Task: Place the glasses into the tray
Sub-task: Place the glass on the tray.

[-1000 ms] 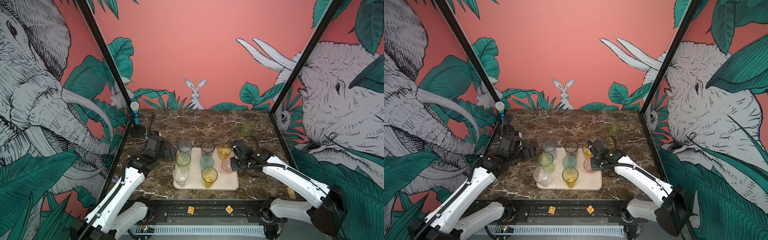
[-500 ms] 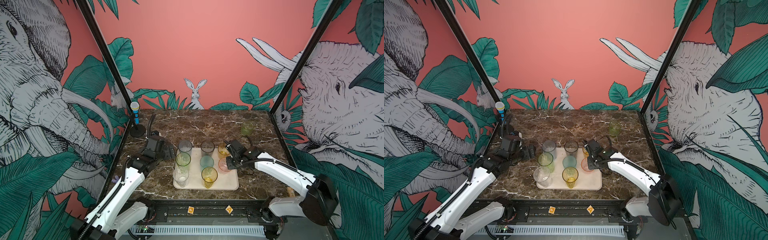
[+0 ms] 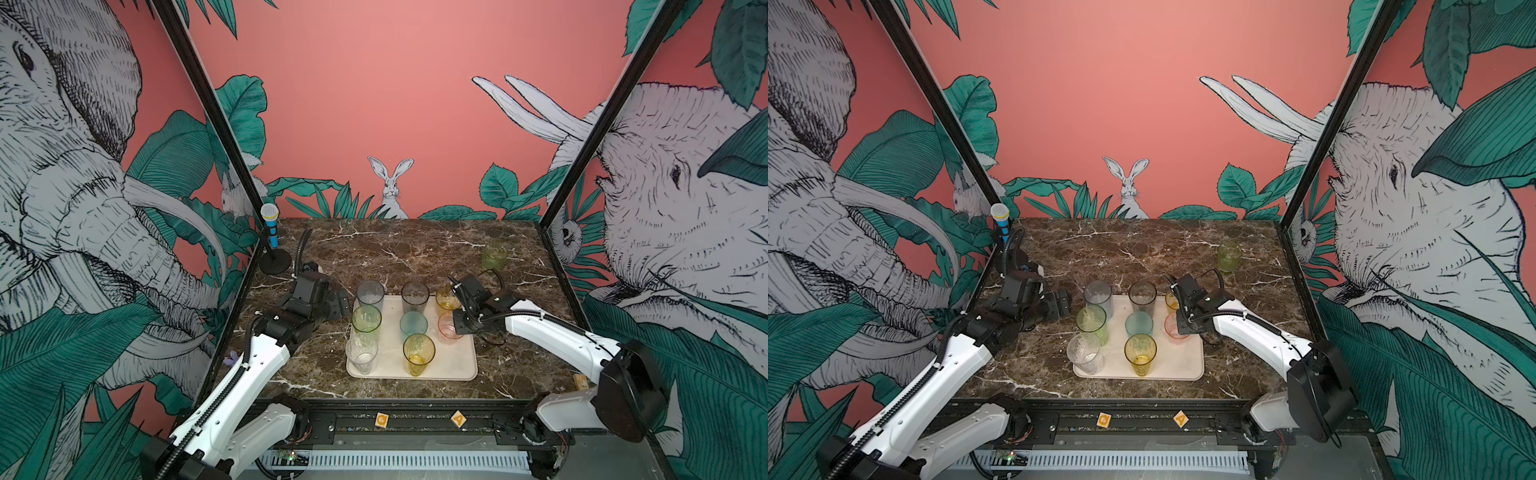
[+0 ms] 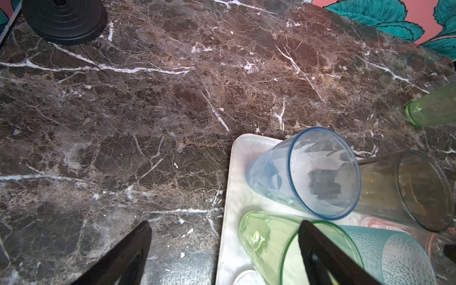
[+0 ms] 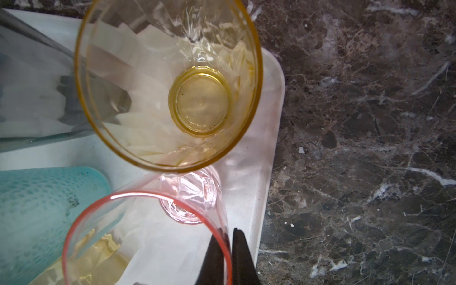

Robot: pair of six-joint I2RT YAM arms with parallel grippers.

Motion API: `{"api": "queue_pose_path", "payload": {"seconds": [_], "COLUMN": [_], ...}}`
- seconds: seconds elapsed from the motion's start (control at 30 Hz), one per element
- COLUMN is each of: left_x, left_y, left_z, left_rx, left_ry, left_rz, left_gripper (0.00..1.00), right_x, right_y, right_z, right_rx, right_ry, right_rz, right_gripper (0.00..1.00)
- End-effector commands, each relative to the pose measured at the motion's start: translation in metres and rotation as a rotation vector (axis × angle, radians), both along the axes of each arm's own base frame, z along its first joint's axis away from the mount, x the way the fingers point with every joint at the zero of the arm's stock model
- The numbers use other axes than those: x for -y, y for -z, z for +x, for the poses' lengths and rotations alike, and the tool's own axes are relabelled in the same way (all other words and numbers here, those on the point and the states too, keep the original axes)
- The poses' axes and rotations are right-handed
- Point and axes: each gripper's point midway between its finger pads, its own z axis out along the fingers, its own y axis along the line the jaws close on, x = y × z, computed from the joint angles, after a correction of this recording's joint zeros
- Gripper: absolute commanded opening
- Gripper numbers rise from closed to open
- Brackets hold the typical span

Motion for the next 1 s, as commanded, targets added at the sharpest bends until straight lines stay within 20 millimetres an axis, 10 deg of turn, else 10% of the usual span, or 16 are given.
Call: {"api": "queue_pose_path", "payload": {"seconds": [0.0, 0.97], "left_x": [-0.008, -0.0105], "left_y": [0.0058, 0.004], "left_z": [-0.0054, -0.0081], "left_rx": [-0.016, -0.012], "left_ry": [-0.021, -0.023], "left_rz": [0.021, 0.03], "left_gripper": [0.94, 0.94], "right_x": [-0.0018, 0.0002], "right_y": [0.0001, 0.0066], "right_z": [0.0066, 0.0099], "right_rx": [0.012, -0.016], "right_ry": [-0.004, 0.001], "right_rz": [0.005, -0.011], "right_gripper": [0.0, 0.13]}}
